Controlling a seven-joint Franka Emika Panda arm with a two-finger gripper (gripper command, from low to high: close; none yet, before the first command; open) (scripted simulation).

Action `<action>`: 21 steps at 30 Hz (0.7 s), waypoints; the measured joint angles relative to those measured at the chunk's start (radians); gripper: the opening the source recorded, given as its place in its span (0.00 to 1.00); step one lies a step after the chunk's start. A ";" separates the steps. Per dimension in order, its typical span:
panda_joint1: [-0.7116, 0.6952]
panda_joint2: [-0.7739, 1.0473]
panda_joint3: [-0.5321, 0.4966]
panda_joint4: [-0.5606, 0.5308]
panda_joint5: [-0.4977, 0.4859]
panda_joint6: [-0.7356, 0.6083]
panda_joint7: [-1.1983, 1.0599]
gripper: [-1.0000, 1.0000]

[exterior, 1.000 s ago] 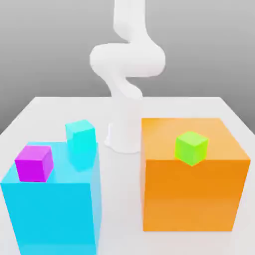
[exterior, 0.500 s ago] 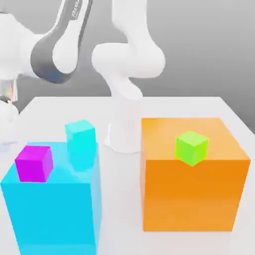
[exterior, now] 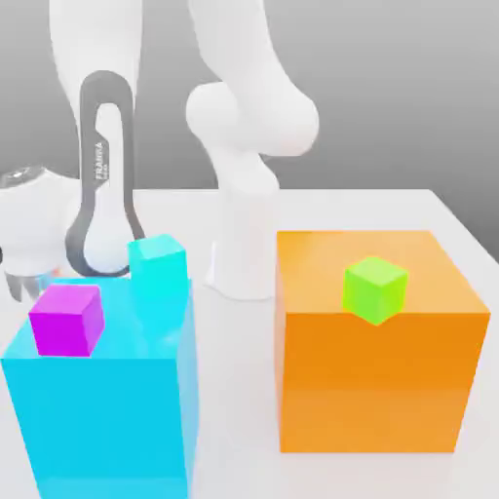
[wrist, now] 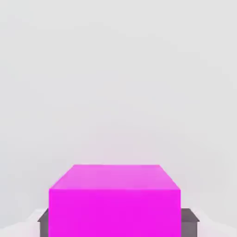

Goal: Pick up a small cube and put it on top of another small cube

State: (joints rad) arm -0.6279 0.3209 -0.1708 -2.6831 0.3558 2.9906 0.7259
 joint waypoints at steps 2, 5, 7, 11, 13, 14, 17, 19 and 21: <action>-0.005 0.003 0.006 0.000 0.001 0.002 -0.001 0.00; 0.053 -0.083 -0.074 -0.021 -0.089 -0.063 0.069 0.00; 0.080 -0.155 -0.120 -0.038 -0.176 -0.115 0.133 0.00; 0.083 -0.172 -0.170 -0.027 -0.263 -0.244 0.199 0.00; 0.099 -0.203 -0.172 0.030 -0.338 -0.321 0.196 0.00; 0.110 -0.224 -0.166 0.063 -0.376 -0.359 0.190 0.00; 0.162 -0.293 -0.142 0.171 -0.479 -0.478 0.157 0.00; 0.202 -0.355 -0.125 0.219 -0.520 -0.553 0.154 0.00; 0.245 -0.427 -0.091 0.249 -0.539 -0.624 0.163 0.00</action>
State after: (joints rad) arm -0.3828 -0.1056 -0.2618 -2.4346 -0.1829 2.3671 0.8888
